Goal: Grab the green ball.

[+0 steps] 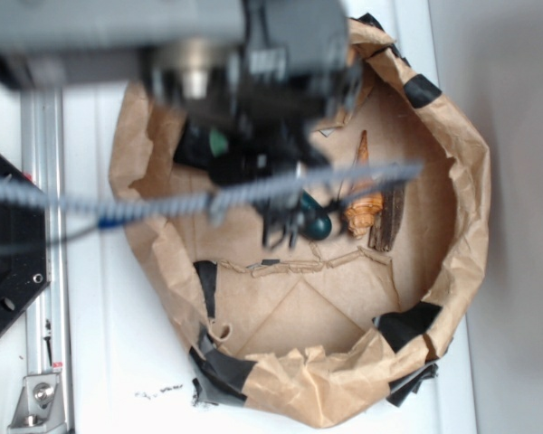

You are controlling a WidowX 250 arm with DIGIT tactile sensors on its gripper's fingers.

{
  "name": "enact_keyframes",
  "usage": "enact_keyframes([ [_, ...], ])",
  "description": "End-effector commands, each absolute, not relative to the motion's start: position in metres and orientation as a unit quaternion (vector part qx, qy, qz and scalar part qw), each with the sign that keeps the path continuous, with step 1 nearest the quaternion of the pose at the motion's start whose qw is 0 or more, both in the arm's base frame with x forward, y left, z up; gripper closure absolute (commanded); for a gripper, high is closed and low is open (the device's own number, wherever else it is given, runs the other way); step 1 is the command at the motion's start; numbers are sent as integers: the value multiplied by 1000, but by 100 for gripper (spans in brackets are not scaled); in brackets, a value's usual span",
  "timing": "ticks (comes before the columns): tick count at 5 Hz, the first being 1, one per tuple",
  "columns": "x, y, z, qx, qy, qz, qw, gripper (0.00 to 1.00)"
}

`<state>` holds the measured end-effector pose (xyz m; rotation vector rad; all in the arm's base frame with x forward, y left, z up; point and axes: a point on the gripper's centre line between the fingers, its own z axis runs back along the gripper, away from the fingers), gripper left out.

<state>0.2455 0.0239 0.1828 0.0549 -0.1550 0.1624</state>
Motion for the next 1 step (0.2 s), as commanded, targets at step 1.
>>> enact_keyframes([
  [1, 234, 26, 238, 65, -102, 35, 992, 100],
])
